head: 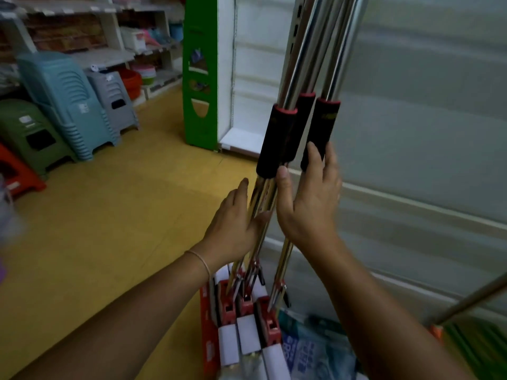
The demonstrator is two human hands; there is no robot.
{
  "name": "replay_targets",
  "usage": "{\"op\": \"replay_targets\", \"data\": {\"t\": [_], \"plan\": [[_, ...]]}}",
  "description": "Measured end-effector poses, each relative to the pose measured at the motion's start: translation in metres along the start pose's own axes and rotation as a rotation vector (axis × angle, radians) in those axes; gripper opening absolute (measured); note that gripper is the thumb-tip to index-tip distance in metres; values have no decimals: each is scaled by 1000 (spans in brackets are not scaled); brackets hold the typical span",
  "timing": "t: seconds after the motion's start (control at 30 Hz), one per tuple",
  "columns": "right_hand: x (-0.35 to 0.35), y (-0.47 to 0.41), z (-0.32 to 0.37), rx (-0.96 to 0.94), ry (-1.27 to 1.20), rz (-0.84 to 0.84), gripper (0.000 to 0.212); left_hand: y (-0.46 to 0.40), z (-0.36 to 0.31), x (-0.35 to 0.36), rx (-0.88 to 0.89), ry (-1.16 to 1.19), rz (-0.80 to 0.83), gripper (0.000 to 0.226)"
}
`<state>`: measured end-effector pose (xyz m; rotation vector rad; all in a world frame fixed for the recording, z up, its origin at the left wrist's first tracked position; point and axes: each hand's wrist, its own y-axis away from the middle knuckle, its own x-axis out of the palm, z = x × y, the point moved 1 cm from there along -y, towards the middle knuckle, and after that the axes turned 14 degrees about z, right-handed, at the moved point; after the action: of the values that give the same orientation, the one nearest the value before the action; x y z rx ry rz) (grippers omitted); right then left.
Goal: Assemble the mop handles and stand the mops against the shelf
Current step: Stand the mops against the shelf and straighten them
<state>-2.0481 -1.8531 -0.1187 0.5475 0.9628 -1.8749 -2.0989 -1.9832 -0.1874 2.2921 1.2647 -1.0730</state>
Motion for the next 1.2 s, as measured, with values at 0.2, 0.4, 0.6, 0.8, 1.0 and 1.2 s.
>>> {"op": "replay_targets", "data": {"t": [0.2, 0.4, 0.6, 0.8, 1.0, 1.2], "plan": [[41, 44, -57, 121, -36, 117, 61, 23, 45, 42, -168, 15, 109, 76], [75, 83, -115, 245, -56, 235, 58, 41, 86, 80, -297, 78, 170, 75], [111, 122, -161, 355, -36, 395, 59, 65, 118, 132, -407, 148, 219, 67], [140, 146, -181, 416, -46, 494, 61, 77, 132, 163, -456, 192, 259, 69], [141, 119, -182, 411, -92, 500, 65, 60, 125, 149, -407, 206, 152, 68], [145, 88, -188, 449, -251, 647, 49, 14, 106, 118, -278, 410, 29, 48]]}}
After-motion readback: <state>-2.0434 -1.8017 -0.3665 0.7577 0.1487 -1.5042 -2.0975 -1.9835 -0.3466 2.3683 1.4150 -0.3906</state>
